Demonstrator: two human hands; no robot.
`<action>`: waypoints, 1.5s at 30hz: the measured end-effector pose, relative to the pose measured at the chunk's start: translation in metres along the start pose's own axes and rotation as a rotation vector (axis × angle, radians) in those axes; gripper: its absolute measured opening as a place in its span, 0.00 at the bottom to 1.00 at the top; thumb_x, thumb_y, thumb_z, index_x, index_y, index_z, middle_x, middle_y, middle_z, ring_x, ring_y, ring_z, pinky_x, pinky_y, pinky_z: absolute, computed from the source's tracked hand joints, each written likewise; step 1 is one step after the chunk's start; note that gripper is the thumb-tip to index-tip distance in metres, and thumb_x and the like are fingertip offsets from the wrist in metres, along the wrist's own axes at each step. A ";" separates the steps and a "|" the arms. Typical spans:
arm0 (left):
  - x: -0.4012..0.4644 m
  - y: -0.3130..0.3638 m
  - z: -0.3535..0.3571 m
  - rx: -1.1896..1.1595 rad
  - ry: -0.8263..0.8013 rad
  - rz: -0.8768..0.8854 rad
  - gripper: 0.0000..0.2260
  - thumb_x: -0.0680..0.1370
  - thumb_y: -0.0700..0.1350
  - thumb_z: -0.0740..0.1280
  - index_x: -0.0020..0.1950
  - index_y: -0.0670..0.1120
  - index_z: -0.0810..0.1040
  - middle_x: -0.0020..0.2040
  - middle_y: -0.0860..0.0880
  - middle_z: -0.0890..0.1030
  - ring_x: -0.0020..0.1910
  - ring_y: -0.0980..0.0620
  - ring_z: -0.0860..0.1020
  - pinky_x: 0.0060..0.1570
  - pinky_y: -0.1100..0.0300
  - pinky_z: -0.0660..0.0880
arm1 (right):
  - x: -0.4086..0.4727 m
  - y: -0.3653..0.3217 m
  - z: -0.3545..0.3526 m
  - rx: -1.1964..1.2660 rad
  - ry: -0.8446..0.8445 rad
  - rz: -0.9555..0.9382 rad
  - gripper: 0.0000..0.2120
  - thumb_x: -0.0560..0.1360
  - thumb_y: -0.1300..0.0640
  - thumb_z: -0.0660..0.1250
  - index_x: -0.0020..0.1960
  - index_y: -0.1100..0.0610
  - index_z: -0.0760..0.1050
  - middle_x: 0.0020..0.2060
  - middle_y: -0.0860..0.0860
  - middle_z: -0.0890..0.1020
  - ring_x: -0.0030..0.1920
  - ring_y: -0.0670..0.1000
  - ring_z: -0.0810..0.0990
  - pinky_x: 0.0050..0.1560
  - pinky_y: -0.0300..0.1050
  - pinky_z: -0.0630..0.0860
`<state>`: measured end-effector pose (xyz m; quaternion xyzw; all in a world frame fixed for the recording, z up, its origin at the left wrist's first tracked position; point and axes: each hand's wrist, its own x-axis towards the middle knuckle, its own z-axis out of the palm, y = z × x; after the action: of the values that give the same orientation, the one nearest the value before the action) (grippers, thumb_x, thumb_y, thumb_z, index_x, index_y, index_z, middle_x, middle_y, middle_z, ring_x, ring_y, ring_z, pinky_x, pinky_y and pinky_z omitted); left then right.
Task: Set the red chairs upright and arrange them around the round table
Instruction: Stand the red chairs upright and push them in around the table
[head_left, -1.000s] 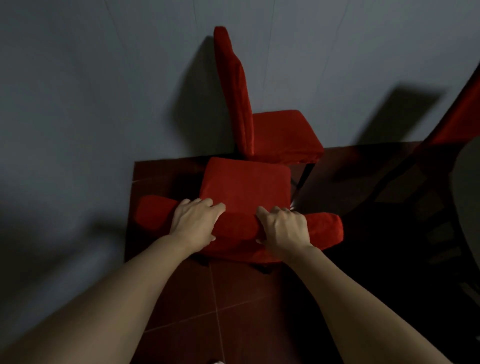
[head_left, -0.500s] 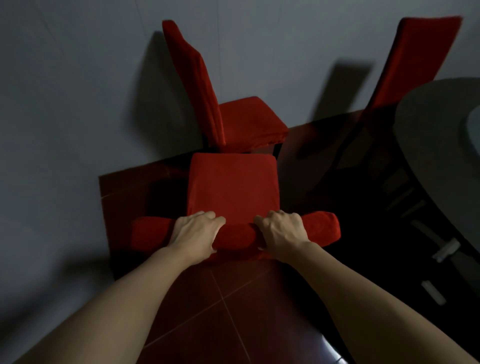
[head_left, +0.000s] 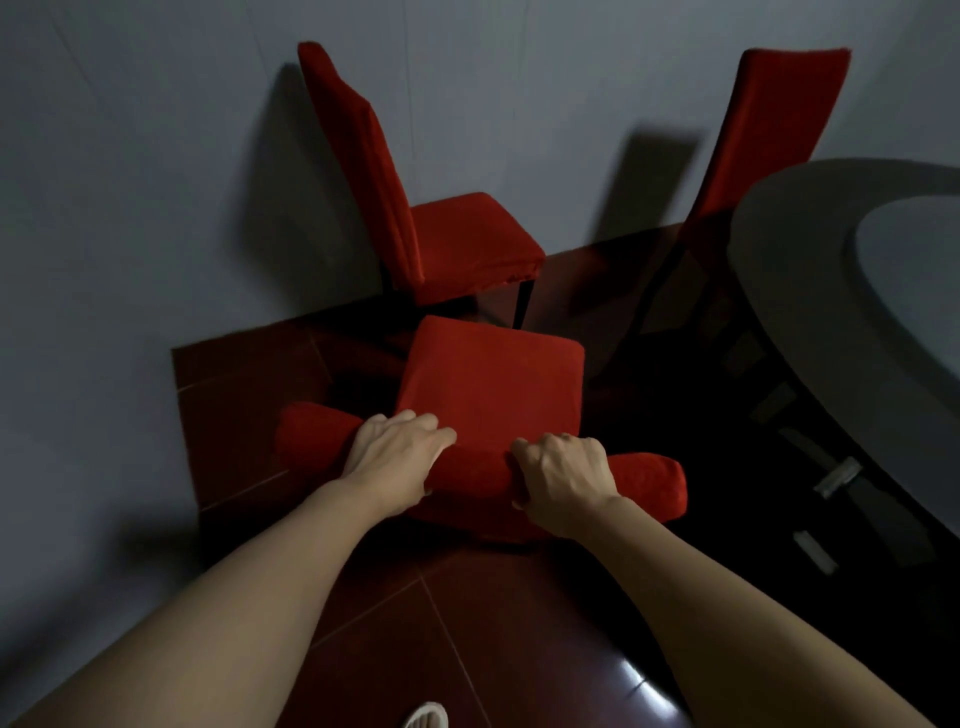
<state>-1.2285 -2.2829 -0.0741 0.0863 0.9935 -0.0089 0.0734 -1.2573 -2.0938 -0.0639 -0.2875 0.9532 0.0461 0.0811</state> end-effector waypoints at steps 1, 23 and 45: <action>-0.001 0.009 -0.001 0.005 -0.012 0.008 0.21 0.72 0.47 0.72 0.63 0.55 0.70 0.52 0.55 0.73 0.53 0.54 0.71 0.55 0.59 0.67 | -0.009 0.004 0.001 0.004 -0.002 0.011 0.22 0.74 0.42 0.66 0.62 0.54 0.69 0.54 0.53 0.78 0.55 0.55 0.78 0.45 0.46 0.69; 0.006 0.035 0.006 0.074 -0.084 0.225 0.20 0.74 0.49 0.69 0.64 0.59 0.69 0.50 0.57 0.69 0.52 0.55 0.69 0.54 0.58 0.66 | -0.065 0.006 0.023 0.079 0.072 0.209 0.17 0.75 0.47 0.65 0.60 0.54 0.70 0.51 0.52 0.78 0.52 0.54 0.77 0.41 0.46 0.65; 0.100 0.013 -0.021 0.080 -0.081 0.467 0.19 0.72 0.54 0.72 0.59 0.55 0.71 0.47 0.57 0.68 0.52 0.54 0.70 0.52 0.58 0.65 | -0.017 0.035 0.011 0.124 0.120 0.379 0.17 0.72 0.42 0.67 0.54 0.52 0.71 0.45 0.48 0.78 0.47 0.51 0.78 0.38 0.43 0.65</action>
<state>-1.3262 -2.2527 -0.0680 0.3162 0.9417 -0.0347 0.1100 -1.2612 -2.0542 -0.0699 -0.0999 0.9944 -0.0158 0.0315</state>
